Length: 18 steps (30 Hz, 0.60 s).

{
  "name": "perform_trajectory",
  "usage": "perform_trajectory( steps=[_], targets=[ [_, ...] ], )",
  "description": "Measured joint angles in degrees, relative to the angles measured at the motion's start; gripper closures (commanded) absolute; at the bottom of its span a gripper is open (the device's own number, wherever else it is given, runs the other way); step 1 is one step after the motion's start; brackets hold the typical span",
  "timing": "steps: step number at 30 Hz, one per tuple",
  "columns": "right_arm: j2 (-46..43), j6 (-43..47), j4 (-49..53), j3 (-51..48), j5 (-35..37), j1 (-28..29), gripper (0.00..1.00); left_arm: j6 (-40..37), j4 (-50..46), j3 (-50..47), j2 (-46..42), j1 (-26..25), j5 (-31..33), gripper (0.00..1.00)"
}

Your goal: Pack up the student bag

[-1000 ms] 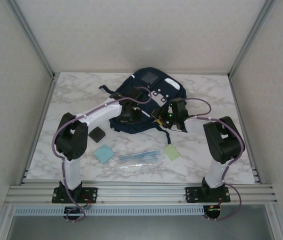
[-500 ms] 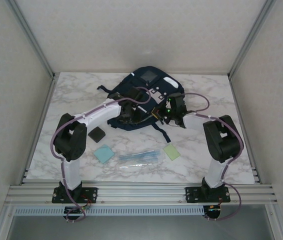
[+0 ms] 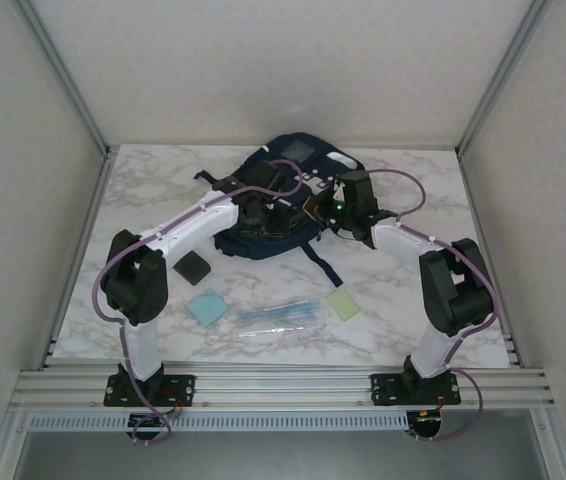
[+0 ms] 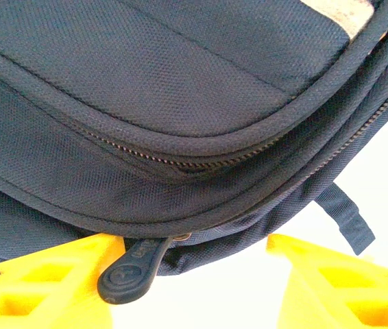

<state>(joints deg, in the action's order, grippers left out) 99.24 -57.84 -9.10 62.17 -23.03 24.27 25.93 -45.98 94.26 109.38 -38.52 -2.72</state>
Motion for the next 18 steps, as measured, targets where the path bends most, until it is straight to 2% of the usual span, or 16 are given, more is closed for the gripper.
perform_trajectory(
  steps=[6,8,9,11,14,18],
  targets=[
    [0.0,0.22,0.15,0.0,-0.15,-0.09,1.0,-1.36,-2.32,1.53,0.39,0.11,1.22,0.42],
    [0.0,0.24,0.37,0.0,-0.17,-0.17,1.0,-2.03,-3.3,1.53,0.39,0.22,2.95,0.35],
    [0.0,0.26,0.44,0.0,-0.17,-0.2,1.0,-2.1,-3.13,1.01,0.13,0.42,3.56,0.27],
    [0.0,0.39,0.57,0.0,-0.2,-0.28,1.0,-2.03,-2.58,-1.66,-1.66,1.27,3.91,0.18],
    [0.0,0.46,0.85,0.0,-0.2,-0.28,1.0,-1.73,-2.25,-4.72,-4.98,2.82,3.45,0.18],
    [0.0,0.48,0.87,0.0,-0.22,-0.28,1.0,-1.97,-1.16,-4.66,-6.54,3.78,2.43,0.25]
  ],
)
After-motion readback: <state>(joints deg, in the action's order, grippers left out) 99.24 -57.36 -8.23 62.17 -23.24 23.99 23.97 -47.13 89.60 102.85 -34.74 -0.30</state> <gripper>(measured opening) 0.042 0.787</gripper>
